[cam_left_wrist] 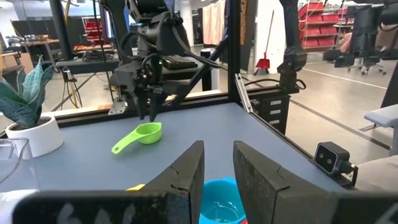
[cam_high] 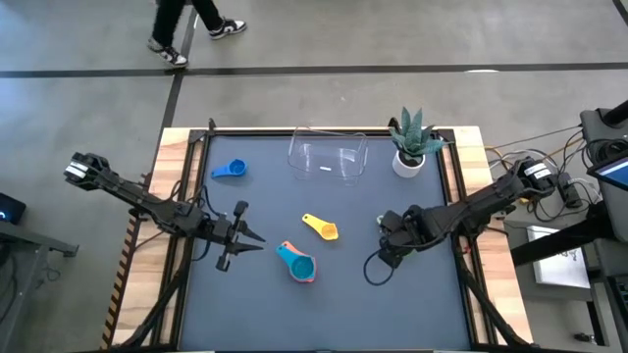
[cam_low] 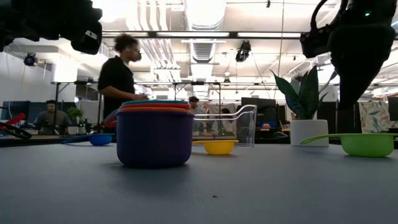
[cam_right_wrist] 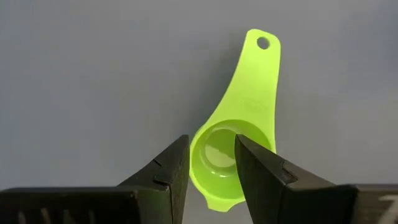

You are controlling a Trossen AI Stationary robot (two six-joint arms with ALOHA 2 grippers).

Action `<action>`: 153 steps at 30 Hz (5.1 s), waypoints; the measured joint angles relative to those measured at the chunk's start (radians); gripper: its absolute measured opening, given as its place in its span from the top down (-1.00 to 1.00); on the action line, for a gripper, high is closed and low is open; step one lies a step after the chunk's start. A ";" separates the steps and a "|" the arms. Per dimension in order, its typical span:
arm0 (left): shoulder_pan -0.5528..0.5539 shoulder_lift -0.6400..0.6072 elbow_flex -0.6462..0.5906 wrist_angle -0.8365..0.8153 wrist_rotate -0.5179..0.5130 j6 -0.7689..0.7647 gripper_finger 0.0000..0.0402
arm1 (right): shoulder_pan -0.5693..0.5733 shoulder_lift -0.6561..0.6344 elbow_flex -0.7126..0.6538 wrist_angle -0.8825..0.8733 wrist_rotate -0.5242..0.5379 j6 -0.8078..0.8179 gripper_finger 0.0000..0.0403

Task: Nest measuring cups in basket
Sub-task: Stack the green measuring cup on top of the light blue measuring cup

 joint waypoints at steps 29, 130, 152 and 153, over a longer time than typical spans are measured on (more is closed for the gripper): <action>0.000 0.000 -0.004 -0.002 -0.105 -0.085 0.66 | 0.143 0.007 -0.100 0.088 0.180 0.035 0.41; 0.000 -0.346 -0.014 -0.460 -0.132 -0.127 0.66 | -0.021 0.592 0.476 0.838 -0.039 -0.783 0.96; 0.000 -0.347 -0.015 -0.467 -0.129 -0.145 0.66 | -0.031 0.625 0.530 0.758 -0.039 -0.787 0.50; 0.000 -0.347 -0.015 -0.467 -0.129 -0.157 0.66 | -0.031 0.619 0.530 0.737 -0.039 -0.790 0.46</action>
